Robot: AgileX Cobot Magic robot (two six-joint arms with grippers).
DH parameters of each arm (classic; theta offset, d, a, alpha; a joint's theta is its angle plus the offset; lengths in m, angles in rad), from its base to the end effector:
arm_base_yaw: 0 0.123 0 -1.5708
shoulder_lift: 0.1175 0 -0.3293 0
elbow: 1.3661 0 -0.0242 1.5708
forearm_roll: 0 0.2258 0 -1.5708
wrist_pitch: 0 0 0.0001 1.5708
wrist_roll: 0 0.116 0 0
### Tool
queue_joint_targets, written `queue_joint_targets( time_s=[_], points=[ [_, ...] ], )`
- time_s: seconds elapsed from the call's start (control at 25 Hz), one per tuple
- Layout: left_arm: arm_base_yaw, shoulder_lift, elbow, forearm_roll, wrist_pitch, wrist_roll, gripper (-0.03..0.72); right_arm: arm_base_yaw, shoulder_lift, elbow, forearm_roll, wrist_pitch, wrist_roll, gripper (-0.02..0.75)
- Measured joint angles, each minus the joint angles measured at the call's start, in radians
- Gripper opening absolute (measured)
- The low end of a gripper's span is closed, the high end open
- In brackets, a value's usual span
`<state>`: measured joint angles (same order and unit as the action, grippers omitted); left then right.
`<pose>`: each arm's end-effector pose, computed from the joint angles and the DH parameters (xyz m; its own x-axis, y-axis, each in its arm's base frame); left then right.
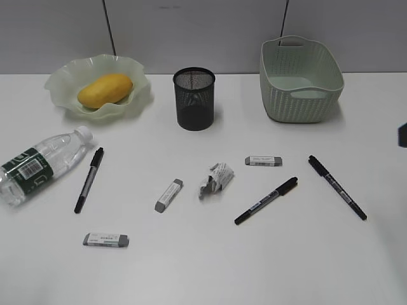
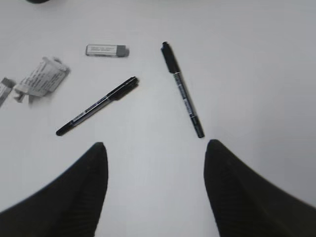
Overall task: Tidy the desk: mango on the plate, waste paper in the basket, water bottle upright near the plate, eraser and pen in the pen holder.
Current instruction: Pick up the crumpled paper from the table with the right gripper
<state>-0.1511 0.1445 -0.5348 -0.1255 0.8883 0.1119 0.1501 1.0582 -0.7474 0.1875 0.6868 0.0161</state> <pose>-0.0241 -0.0077 0.2878 -0.3833 0.0911 -0.9191 0.2506 0.9681 -0.0086 0.1662 0.0390 0.3100 -0.8011 0.0406 -0.5972 -0.0932 0.9771 0.1914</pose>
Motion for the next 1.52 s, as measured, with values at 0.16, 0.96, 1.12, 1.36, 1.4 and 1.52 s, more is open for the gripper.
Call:
queue_joint_targets(
  time_s=[0.16,0.96,1.12,1.36,1.4,1.52],
  points=[
    [0.0,0.0,0.004,0.007,-0.008,0.0,0.502,0.149,0.179,-0.105,-0.006,0.006,0.056,0.49],
    [0.0,-0.001,-0.005,-0.017,0.165,0.0,0.501,0.418,0.898,-0.597,0.076,0.06,0.352,0.599],
    [0.0,-0.002,-0.005,-0.017,0.165,0.0,0.501,0.418,0.982,-0.64,0.091,0.059,0.365,0.599],
    [0.0,-0.002,-0.005,-0.017,0.165,0.0,0.501,0.418,1.081,-0.697,0.094,0.035,0.385,0.589],
    [0.0,-0.002,-0.005,-0.017,0.165,0.0,0.501,0.418,1.095,-0.706,0.095,0.029,0.387,0.585],
    [0.0,-0.002,-0.005,-0.017,0.165,0.0,0.501,0.418,1.12,-0.717,0.095,0.021,0.389,0.533]
  ],
)
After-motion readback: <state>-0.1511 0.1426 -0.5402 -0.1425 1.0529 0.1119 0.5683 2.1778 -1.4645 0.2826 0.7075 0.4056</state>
